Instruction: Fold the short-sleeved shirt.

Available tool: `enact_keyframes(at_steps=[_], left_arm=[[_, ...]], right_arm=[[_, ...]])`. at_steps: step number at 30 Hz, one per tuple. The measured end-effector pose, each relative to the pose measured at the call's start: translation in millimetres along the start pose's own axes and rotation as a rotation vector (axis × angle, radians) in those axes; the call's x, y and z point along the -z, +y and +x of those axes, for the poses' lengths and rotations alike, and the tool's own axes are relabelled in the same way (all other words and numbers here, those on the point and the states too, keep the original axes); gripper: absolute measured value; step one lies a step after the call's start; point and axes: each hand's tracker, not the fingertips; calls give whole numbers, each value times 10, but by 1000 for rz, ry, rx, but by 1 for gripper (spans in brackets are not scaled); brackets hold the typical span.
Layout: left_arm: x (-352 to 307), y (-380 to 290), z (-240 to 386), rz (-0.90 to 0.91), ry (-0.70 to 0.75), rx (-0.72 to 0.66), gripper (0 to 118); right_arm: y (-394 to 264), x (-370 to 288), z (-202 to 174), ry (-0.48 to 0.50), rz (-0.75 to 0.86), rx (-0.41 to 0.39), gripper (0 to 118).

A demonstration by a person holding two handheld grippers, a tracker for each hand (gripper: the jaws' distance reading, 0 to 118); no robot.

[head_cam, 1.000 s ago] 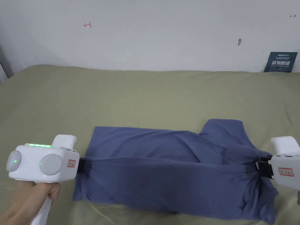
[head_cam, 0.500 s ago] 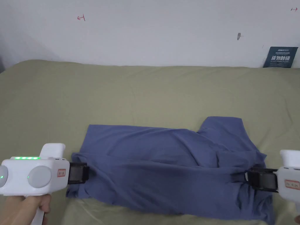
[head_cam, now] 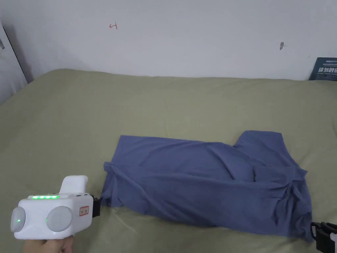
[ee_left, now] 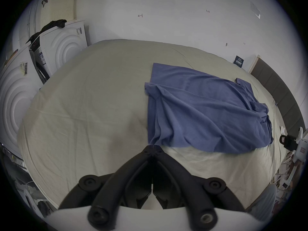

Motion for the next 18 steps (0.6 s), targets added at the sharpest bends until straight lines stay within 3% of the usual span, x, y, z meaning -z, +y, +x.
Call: enact_keyframes(at_steps=[1, 2, 4, 5, 10, 11, 13, 14, 15, 16, 18], left_arm=[[52, 52, -17, 2, -3, -4, 4], [107, 111, -28, 3, 1, -3, 28], [336, 185, -30, -16, 15, 8, 109], [431, 227, -39, -31, 21, 16, 116], [833, 290, 56, -106, 109, 72, 114], [913, 294, 47, -107, 126, 84, 107], [700, 166, 240, -95, 125, 75, 68], [659, 143, 249, -102, 38, 19, 64], [616, 121, 286, -87, 80, 21, 46], [516, 160, 320, -79, 70, 63, 15], [435, 117, 373, -66, 52, 61, 11]], right_arm=[[11, 23, 11, -2, -5, 0, 2], [2, 22, 7, -3, -7, 0, 2], [25, 60, 43, 0, -10, 8, 2], [38, 84, 67, 8, -14, 17, 2], [54, 180, 80, 13, -28, 26, 2], [59, 208, 96, 14, -32, 30, 2], [70, 242, 110, 13, -37, 38, 2], [77, 250, 104, 10, -41, 40, 2], [86, 265, 117, 8, -46, 40, 2], [100, 283, 133, 9, -51, 38, 2], [134, 325, 133, 6, -65, 35, 3]])
